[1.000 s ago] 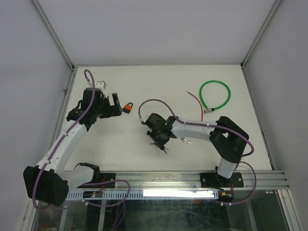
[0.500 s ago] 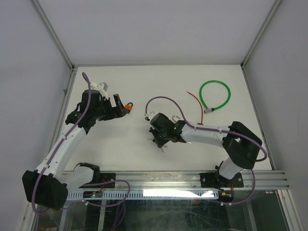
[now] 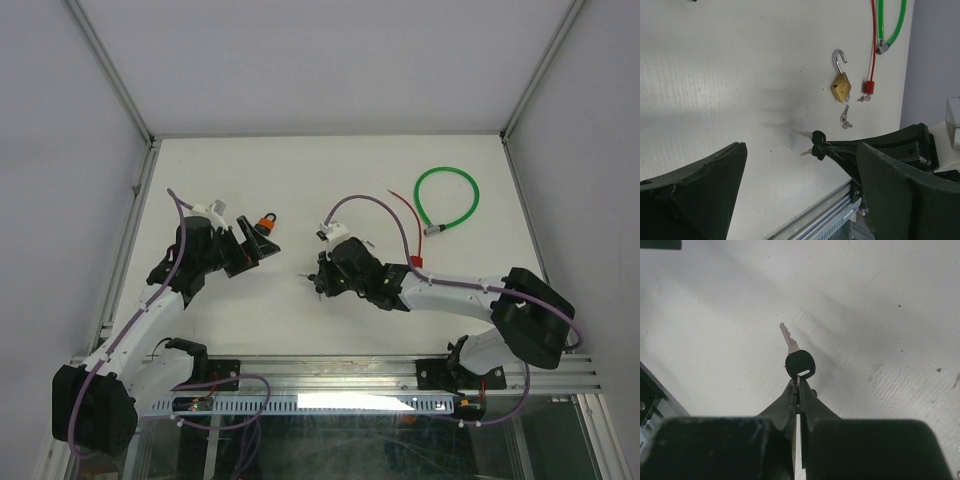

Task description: Unlock with the key

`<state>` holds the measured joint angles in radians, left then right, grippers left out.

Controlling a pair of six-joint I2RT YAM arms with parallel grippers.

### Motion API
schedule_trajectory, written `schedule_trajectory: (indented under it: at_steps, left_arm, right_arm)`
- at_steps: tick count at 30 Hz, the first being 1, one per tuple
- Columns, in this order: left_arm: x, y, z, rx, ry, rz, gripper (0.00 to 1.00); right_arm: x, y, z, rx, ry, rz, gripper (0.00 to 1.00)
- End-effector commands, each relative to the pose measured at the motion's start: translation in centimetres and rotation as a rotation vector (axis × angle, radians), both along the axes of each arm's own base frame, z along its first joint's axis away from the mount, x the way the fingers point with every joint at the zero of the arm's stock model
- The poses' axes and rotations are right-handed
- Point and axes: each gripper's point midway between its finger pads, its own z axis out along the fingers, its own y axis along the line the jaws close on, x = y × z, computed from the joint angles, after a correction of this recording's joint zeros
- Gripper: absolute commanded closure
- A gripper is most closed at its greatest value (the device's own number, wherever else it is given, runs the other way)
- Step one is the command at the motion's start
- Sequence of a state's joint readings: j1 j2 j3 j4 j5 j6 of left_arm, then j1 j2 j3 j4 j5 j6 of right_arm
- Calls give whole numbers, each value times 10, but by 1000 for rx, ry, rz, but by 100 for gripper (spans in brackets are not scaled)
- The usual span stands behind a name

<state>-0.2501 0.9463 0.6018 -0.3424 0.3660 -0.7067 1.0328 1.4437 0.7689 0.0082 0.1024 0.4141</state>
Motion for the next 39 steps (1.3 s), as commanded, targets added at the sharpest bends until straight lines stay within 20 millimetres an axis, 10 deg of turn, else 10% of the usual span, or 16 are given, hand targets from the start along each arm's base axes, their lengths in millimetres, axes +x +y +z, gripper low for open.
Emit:
schedule_trajectory:
  at_steps: [1, 27, 39]
  left_arm:
    - [2, -24, 33, -205, -82, -9, 9]
    - [-4, -79, -4, -319, 90, -24, 23]
    - [4, -84, -6, -343, 90, 6, 67]
  right_arm:
    - [14, 21, 50, 233, -106, -46, 100]
    - [7, 22, 78, 423, -179, -43, 100]
    - [0, 22, 78, 436, -198, -2, 100]
